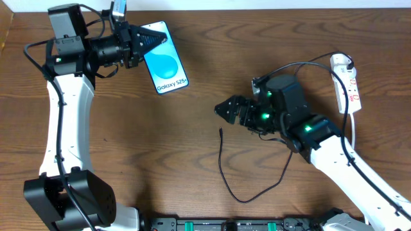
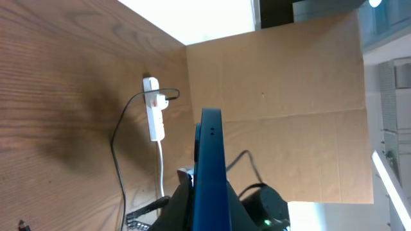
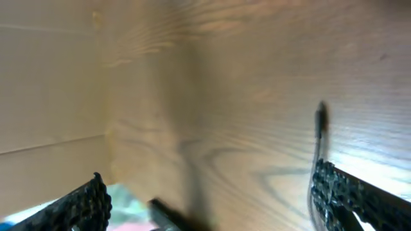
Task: Plug charger to phone and switch on socket
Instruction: 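Move the right gripper down to the black cable's USB-C plug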
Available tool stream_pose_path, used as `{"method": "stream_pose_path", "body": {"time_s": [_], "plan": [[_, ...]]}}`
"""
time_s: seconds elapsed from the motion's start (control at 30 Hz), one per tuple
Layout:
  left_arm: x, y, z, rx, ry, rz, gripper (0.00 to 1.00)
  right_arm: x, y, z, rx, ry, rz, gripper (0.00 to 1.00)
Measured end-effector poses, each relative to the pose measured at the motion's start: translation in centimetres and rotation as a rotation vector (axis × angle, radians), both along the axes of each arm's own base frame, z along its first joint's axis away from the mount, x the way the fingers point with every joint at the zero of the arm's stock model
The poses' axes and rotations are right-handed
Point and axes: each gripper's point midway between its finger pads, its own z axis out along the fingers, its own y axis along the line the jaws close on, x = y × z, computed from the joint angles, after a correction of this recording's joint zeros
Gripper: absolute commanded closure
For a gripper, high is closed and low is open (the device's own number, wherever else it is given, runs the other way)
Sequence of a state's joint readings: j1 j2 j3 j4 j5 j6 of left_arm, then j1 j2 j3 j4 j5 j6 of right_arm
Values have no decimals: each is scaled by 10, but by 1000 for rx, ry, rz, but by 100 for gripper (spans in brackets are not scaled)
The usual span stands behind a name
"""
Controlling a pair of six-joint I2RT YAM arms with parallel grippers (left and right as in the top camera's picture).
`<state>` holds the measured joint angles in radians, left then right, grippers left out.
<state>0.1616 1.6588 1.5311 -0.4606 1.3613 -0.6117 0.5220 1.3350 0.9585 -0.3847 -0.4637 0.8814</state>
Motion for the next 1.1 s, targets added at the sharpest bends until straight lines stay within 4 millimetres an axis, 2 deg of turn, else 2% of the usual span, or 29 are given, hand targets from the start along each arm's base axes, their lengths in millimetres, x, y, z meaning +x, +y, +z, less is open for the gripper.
{"method": "stream_pose_path", "body": {"time_s": [0.1,0.23,0.53,0.97,1.1], "plan": [[0,0,0,1,-7,-3,93,-3,0,-1,-88,-32,-2,1],[0,0,0,4,-13,-4,92,-10,2,-13,-173,-43,13,1],[0,0,0,8,-24,-6,92,-19,15,-73,-308,77,20,1],[0,0,0,12,-34,-7,92,-24,11,-125,-475,129,7,6],[0,0,0,12,-34,-7,93,-26,9,-142,-519,148,19,14]]}}
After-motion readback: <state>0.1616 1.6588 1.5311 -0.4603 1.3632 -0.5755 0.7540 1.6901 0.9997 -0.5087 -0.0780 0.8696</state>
